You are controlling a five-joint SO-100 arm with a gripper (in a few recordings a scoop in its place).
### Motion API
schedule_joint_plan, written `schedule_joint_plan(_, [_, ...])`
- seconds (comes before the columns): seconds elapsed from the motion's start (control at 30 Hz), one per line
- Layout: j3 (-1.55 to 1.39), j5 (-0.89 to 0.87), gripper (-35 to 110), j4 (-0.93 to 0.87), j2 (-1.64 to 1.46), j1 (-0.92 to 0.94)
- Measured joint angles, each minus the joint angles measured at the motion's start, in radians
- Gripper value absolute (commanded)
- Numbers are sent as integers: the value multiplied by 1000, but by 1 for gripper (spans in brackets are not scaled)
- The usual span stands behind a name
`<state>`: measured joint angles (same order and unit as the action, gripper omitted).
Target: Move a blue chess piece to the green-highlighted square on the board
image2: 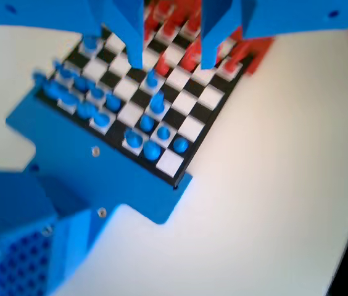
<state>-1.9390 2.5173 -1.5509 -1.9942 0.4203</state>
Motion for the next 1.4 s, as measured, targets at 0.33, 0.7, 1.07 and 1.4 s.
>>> schedule_joint_plan(0.33, [275, -445, 13, -258, -149, -206])
schedule_joint_plan(0.7, [295, -738, 9, -284, -511, -348])
schedule_joint_plan(1.07, [35, -819, 2, -201, -830, -413])
schedule_joint_plan(1.4, [-227, -810, 1, -49, -1034, -405])
